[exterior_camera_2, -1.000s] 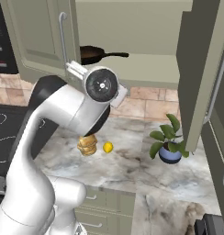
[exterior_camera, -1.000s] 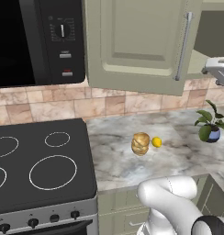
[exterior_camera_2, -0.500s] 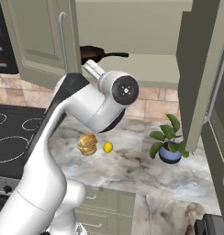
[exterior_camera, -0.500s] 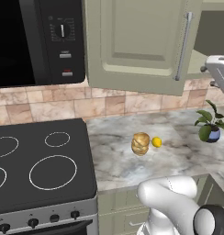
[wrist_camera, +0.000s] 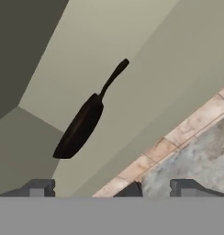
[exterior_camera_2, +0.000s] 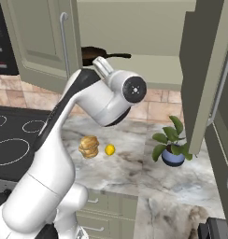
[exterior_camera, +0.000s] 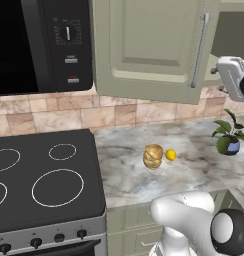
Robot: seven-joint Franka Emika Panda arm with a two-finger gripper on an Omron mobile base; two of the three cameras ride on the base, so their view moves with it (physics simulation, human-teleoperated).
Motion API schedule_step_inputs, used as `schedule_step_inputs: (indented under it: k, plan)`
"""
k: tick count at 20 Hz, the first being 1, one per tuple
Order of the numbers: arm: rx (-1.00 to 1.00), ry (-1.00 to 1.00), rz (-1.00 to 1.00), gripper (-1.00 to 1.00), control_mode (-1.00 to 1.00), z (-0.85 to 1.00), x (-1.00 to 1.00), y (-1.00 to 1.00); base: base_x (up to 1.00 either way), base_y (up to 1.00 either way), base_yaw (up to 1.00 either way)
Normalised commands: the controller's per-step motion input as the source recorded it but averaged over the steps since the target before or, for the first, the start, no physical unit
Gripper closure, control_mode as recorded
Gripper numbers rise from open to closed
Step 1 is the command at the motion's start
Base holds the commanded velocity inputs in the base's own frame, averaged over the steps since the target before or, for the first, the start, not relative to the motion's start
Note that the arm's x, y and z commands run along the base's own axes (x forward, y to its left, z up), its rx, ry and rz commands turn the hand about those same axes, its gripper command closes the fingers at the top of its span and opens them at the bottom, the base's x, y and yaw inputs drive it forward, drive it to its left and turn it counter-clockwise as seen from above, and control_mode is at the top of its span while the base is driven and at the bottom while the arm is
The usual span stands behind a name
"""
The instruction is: Pick the pan from the cabinet and place it on the stove. Then turn on the stove burner for the pan.
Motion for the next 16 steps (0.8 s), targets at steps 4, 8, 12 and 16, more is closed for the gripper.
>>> schedule_step_inputs:
  k: [4, 8, 12, 16]
  plan:
    - [0.05, 0.03, 0.0, -1.0, -1.0, 0.0, 0.31, 0.0, 0.0, 0.0, 0.0]
    - [0.04, 0.01, 0.01, -1.0, -1.0, 0.0, 0.16, 0.14, 0.0, 0.0, 0.0]
    - [0.02, 0.02, 0.04, -1.0, -1.0, 0.0, 0.07, 0.32, 0.0, 0.0, 0.0]
    - [0.01, 0.01, 0.04, -1.0, -1.0, 0.0, 0.03, 0.37, 0.0, 0.0, 0.0]
